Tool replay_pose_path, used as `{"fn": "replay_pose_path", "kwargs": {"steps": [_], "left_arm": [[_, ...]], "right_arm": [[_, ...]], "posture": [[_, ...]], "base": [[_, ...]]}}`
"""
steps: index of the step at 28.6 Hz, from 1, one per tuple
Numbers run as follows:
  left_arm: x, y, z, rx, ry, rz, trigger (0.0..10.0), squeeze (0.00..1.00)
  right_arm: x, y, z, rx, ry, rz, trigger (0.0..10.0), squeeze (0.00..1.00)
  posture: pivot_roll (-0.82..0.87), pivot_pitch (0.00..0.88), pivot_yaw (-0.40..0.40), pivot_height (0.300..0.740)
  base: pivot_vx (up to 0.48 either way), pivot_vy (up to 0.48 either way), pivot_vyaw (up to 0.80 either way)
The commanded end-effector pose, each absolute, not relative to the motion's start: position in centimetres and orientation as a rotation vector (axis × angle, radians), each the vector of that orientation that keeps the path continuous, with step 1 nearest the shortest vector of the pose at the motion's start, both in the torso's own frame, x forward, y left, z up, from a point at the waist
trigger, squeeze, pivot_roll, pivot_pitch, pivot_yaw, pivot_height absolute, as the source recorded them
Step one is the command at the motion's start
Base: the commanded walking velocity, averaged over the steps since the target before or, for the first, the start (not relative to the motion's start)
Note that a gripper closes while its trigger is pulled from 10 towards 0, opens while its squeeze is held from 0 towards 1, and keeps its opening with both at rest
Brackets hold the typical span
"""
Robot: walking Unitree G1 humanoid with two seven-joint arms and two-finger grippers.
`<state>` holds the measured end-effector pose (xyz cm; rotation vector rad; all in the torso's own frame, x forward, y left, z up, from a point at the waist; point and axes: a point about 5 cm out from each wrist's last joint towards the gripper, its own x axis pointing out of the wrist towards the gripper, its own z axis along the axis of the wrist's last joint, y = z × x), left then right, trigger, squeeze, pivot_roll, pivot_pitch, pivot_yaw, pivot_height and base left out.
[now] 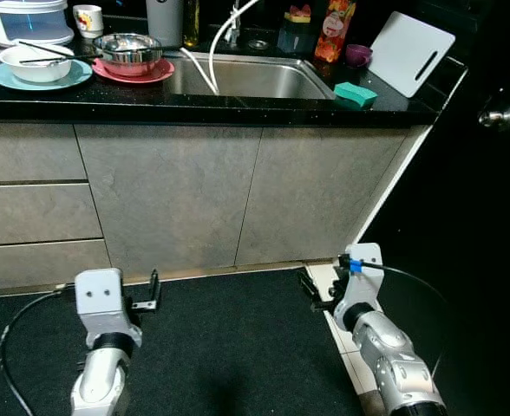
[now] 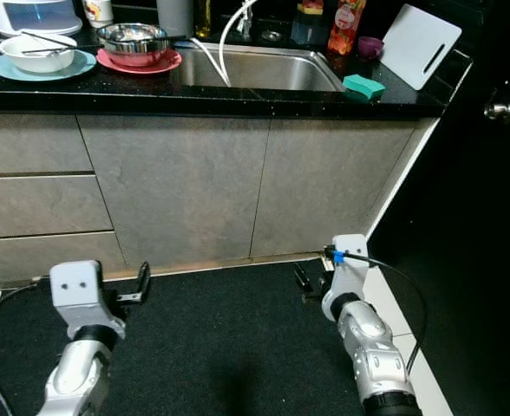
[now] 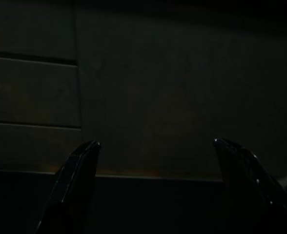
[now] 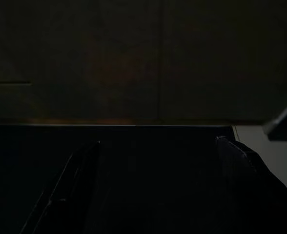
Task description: Kitchen organization
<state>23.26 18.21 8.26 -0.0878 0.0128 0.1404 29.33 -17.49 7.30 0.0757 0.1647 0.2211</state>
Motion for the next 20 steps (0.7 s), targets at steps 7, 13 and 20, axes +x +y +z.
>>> {"fn": "replay_pose_path", "kwargs": {"steps": [7,13,20], "left_arm": [[23.16,18.11,8.17,-0.109,0.013,0.141,10.0,0.00],[23.22,18.20,8.08,-0.130,0.014,0.131,10.0,0.00],[23.28,18.18,8.08,-0.142,0.013,0.110,10.0,0.00]], "right_arm": [[29.39,-17.43,7.19,0.072,0.174,0.226,10.0,0.00],[29.45,-17.45,7.15,0.079,0.176,0.230,10.0,0.00],[29.47,-17.43,7.10,0.086,0.173,0.221,10.0,0.00]], "posture": [[0.13,0.000,-0.099,0.740],[0.13,0.000,-0.099,0.740],[0.13,0.000,-0.089,0.740]], "base": [[0.000,0.000,0.71],[0.000,0.000,0.71],[0.000,0.000,0.72]]}}
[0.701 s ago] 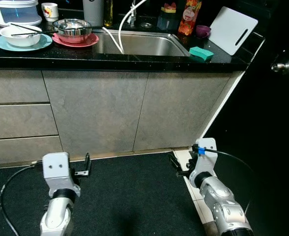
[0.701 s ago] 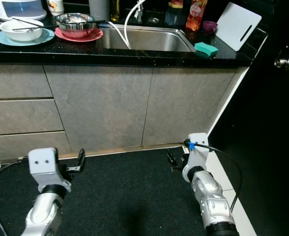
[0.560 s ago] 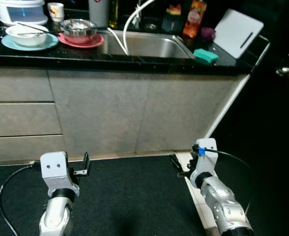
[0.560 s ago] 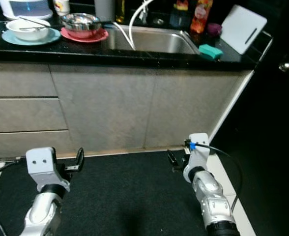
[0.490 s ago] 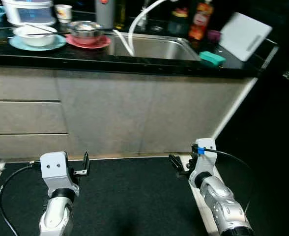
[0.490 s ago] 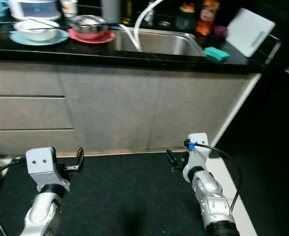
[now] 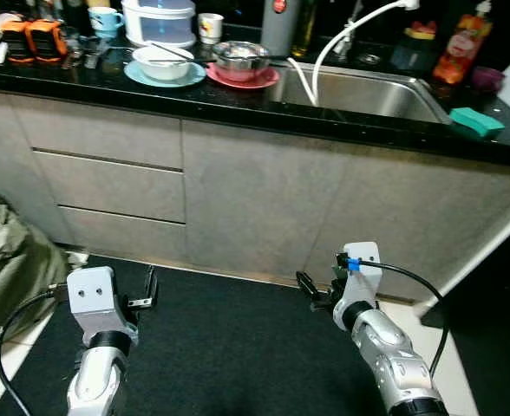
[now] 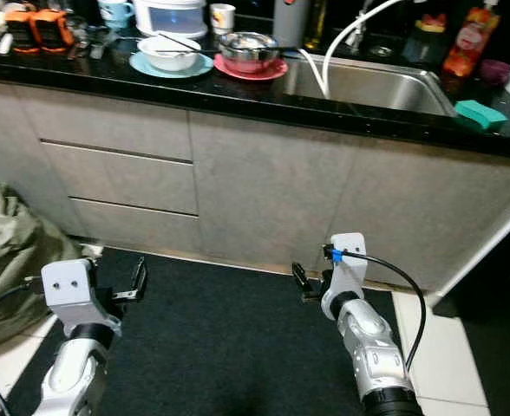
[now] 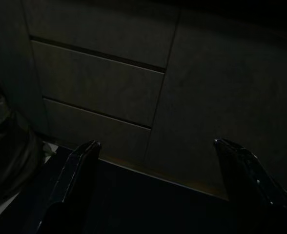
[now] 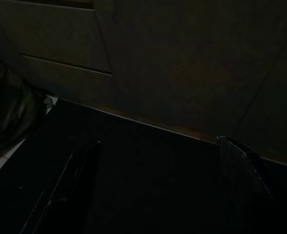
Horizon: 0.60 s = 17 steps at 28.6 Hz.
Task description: Kitchen organization
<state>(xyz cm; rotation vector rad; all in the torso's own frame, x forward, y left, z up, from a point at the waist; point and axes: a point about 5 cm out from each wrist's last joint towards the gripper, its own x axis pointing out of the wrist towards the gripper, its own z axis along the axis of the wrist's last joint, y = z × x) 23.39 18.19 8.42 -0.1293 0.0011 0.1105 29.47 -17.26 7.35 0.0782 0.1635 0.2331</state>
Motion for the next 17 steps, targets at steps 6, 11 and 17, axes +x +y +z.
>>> {"fn": "replay_pose_path", "kwargs": {"steps": [6,11,17], "left_arm": [[23.45,18.00,8.15,-0.134,0.015,0.076,10.0,0.00],[23.52,17.96,8.18,-0.140,0.010,0.065,10.0,0.00],[23.64,17.73,8.28,-0.126,0.010,0.032,10.0,0.00]], "right_arm": [[29.50,-17.63,7.01,0.083,0.183,0.199,10.0,0.00],[29.52,-17.77,7.03,0.098,0.182,0.187,10.0,0.00],[29.49,-17.93,7.10,0.108,0.180,0.184,10.0,0.00]], "posture": [[0.12,0.000,-0.086,0.740],[0.12,0.000,-0.085,0.740],[0.12,0.000,-0.085,0.740]], "base": [[0.000,0.000,0.47],[0.000,0.000,0.00],[0.000,0.000,0.00]]}}
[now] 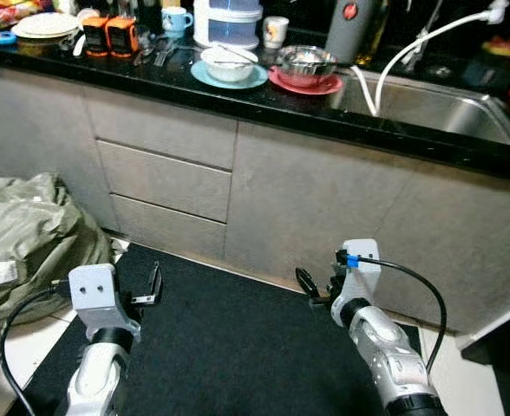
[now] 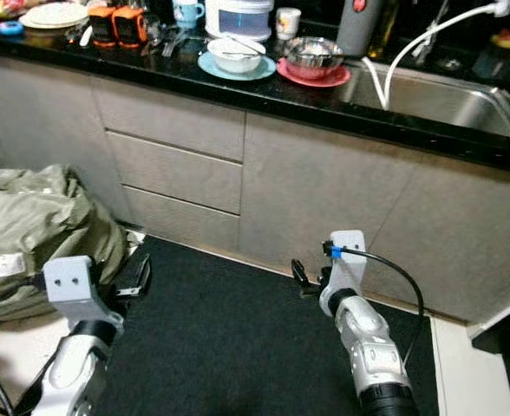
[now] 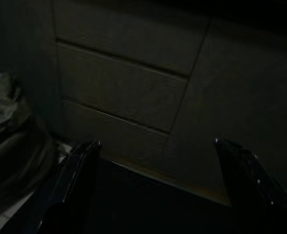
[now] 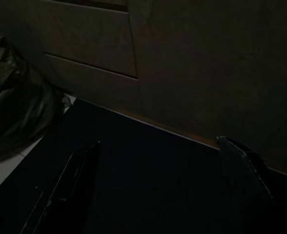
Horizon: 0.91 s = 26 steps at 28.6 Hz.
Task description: Kitchen organization
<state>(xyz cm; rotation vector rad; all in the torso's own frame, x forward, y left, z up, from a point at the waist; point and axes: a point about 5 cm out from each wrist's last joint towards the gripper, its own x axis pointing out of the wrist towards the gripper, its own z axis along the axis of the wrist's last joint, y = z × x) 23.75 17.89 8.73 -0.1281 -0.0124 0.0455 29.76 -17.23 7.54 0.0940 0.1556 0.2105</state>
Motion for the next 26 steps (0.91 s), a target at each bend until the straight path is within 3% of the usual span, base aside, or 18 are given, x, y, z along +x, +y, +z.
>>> {"fn": "replay_pose_path", "kwargs": {"steps": [1,8,15,20,21,26], "left_arm": [[23.6,17.7,8.3,-0.126,0.005,0.031,10.0,0.00],[23.5,17.6,8.4,-0.143,-0.002,0.024,10.0,0.00],[23.4,17.8,8.3,-0.147,-0.006,0.029,10.0,0.00],[23.3,17.8,8.3,-0.149,-0.005,0.026,10.0,0.00],[23.3,17.8,8.3,-0.148,-0.003,0.027,10.0,0.00],[23.4,17.9,8.2,-0.148,-0.003,0.028,10.0,0.00]], "right_arm": [[29.5,-18.0,7.1,0.111,0.180,0.182,10.0,0.00],[29.7,-18.3,7.4,0.144,0.173,0.175,10.0,0.00],[29.7,-17.1,8.6,0.187,0.107,0.331,10.0,0.00],[29.3,-14.8,10.2,0.255,0.068,0.549,10.0,0.00],[28.5,-12.7,12.5,0.366,0.024,0.748,10.0,0.00],[27.2,-10.5,15.6,0.508,-0.030,0.984,10.0,0.00]], "posture": [[0.12,0.000,-0.084,0.740],[0.12,0.000,-0.083,0.740],[0.12,0.000,-0.081,0.740],[0.13,0.000,-0.082,0.740],[0.13,0.000,-0.082,0.740],[0.13,0.000,-0.084,0.740]], "base": [[0.259,0.000,0.00],[0.293,0.000,0.00],[0.318,0.000,0.00],[0.318,0.000,0.00],[0.319,0.000,0.00],[0.319,0.000,0.00]]}}
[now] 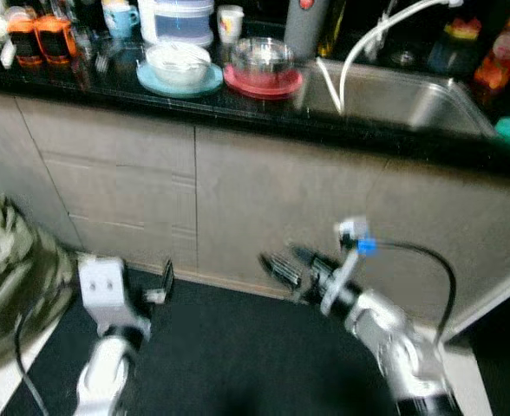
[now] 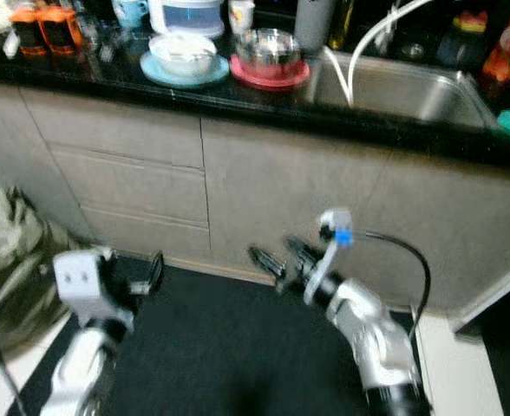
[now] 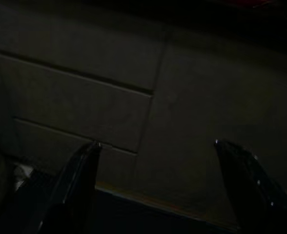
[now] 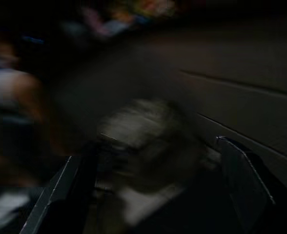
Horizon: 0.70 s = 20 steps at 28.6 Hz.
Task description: Kitchen organization
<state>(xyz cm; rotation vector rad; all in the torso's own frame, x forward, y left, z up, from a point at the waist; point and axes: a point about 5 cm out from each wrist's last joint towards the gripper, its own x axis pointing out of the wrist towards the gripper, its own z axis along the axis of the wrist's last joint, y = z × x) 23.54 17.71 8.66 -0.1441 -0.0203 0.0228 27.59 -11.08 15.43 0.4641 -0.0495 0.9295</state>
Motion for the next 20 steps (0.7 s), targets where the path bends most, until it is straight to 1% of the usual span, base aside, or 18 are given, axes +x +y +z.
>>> {"fn": "replay_pose_path", "kwargs": {"steps": [1,3,5,6,12,16,20], "left_arm": [[23.4,17.9,8.2,-0.148,-0.003,0.028,10.0,0.00],[23.5,17.9,8.2,-0.149,-0.003,0.029,10.0,0.00],[23.5,17.9,8.2,-0.150,-0.003,0.030,10.0,0.00],[23.6,17.9,8.2,-0.151,-0.004,0.029,10.0,0.00],[23.7,17.8,8.2,-0.151,-0.006,0.027,10.0,0.00],[23.9,17.8,8.2,-0.153,-0.006,0.025,10.0,0.00],[23.9,17.8,8.2,-0.152,-0.008,0.025,10.0,0.00]], "right_arm": [[26.9,-10.1,16.5,0.537,-0.049,1.036,10.0,0.00],[26.6,-9.5,17.7,0.558,-0.078,1.091,10.0,0.00],[26.8,-9.1,18.0,0.565,-0.090,1.100,10.0,0.00],[27.1,-8.5,18.4,0.565,-0.108,1.107,10.0,0.00],[27.4,-8.0,19.2,0.563,-0.120,1.104,10.0,0.00],[28.7,-7.4,20.9,0.543,-0.148,1.015,10.0,0.00],[29.2,-7.4,21.5,0.542,-0.169,0.987,10.0,0.00]], "posture": [[0.13,0.000,-0.083,0.740],[0.13,0.000,-0.084,0.740],[0.13,0.000,-0.080,0.740],[0.13,0.000,-0.080,0.740],[0.13,0.000,-0.082,0.740],[0.13,0.000,-0.084,0.740],[0.13,0.000,-0.081,0.740]], "base": [[0.319,0.000,0.00],[0.317,0.000,0.00],[0.315,0.000,0.00],[0.319,0.000,0.00],[0.318,0.000,0.00],[0.319,0.000,0.00],[0.319,0.000,0.00]]}}
